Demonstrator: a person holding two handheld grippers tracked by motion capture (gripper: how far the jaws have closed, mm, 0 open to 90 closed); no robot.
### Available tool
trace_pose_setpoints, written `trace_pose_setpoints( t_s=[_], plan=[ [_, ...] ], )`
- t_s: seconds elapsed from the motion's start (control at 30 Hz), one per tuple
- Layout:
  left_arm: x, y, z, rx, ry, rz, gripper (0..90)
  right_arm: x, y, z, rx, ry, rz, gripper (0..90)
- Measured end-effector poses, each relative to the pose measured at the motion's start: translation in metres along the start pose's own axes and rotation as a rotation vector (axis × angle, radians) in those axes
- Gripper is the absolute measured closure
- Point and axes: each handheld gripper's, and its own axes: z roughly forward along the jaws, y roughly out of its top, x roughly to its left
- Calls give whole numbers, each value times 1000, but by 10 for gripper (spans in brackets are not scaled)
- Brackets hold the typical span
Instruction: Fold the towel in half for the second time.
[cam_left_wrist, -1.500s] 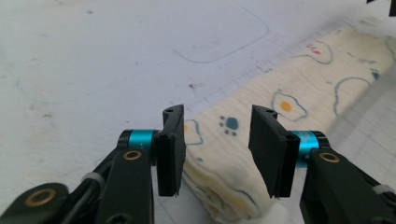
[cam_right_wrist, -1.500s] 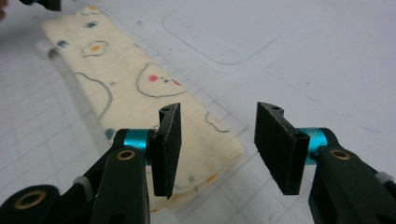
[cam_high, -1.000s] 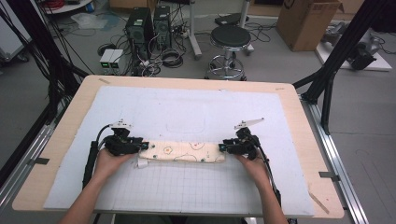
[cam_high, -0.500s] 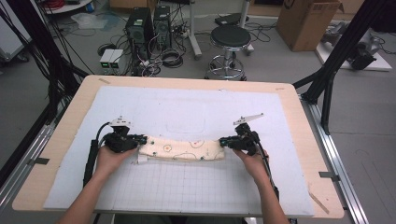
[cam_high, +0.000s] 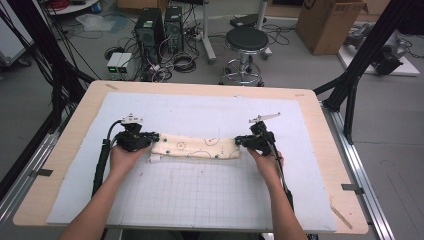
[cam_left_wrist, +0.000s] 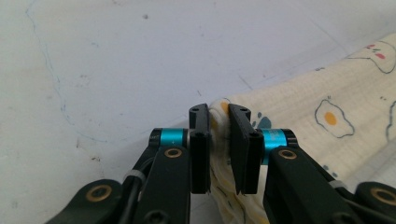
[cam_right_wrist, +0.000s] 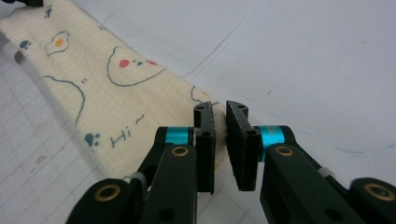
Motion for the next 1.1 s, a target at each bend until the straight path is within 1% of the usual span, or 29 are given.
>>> trace_pose_setpoints(
  t_s=[0.03,0.07,0.17,0.23,0.27,0.3,0.37,0.4,0.5,0.57,0.63,0.67,0.73,0.77,0.87,0.93,1.03,1.1],
  plan=[
    [1,-2,2,15,1,-4,759,-2,-1,2,5,-15,-1,767],
    [2,-2,2,20,-1,-6,729,-4,-2,2,3,-26,4,745],
    [4,-3,0,25,-9,-9,687,-8,-3,0,-21,-13,33,721],
    [4,-2,-2,14,-11,-13,660,-8,-3,-3,-30,-6,31,696],
    [4,-2,-3,10,-13,-8,648,-8,-2,-3,-39,2,22,686],
    [3,-1,-5,7,-23,-11,639,-7,-2,-4,-44,13,29,673],
    [2,0,-7,2,-35,-12,614,-3,-1,-6,-44,13,18,654],
    [2,0,-9,-3,-37,-9,598,-2,-1,-6,-46,13,4,638],
    [-1,0,-14,-23,-47,6,590,2,0,-9,-52,11,-10,608],
    [-2,0,-17,-33,-58,15,583,4,1,-12,-63,20,-9,594],
    [-3,0,-19,-37,-63,24,577,5,2,-14,-66,16,-25,585],
    [-4,0,-20,-42,-67,24,576,6,2,-15,-69,10,-26,581],
    [-4,-1,-22,-42,-71,35,575,7,2,-17,-78,14,-28,567],
    [-5,-1,-22,-50,-72,24,572,8,3,-18,-78,8,-28,559],
    [-5,-3,-25,-57,-74,23,549,8,2,-19,-86,11,-29,522],
    [-5,-3,-27,-61,-80,27,541,8,2,-21,-88,15,-33,505],
    [-6,-2,-30,-73,-88,32,529,9,3,-24,-105,22,-26,467],
    [-7,-1,-32,-79,-89,38,522,10,3,-25,-113,22,-31,447]
  ],
)
